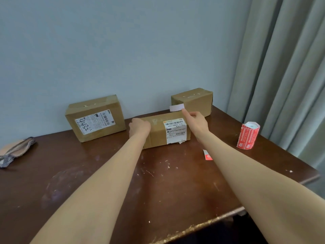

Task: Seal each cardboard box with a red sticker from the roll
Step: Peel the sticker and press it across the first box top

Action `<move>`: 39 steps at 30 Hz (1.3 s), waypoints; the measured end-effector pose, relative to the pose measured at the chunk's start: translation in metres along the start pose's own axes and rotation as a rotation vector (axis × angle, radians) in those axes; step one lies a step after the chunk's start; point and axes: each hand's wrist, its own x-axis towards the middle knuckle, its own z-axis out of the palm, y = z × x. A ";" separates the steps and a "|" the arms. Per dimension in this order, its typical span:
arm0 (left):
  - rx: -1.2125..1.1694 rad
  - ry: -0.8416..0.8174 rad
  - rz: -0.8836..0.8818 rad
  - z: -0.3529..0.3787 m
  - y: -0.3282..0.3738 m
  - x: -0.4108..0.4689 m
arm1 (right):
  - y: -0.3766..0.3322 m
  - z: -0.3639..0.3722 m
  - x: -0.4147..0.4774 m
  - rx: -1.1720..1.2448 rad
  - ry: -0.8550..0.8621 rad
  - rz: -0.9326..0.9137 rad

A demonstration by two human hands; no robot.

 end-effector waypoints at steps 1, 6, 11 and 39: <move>0.002 -0.009 0.010 0.002 0.001 -0.005 | 0.002 -0.005 -0.003 -0.006 0.013 0.004; 0.009 -0.031 0.046 0.009 0.007 -0.022 | 0.007 -0.024 -0.015 -0.019 0.060 0.016; 0.021 -0.046 0.062 0.013 0.013 -0.037 | 0.010 -0.039 -0.021 -0.061 0.099 0.027; -0.498 -0.365 0.158 -0.023 0.063 -0.072 | -0.034 -0.012 -0.032 -0.398 0.305 -0.458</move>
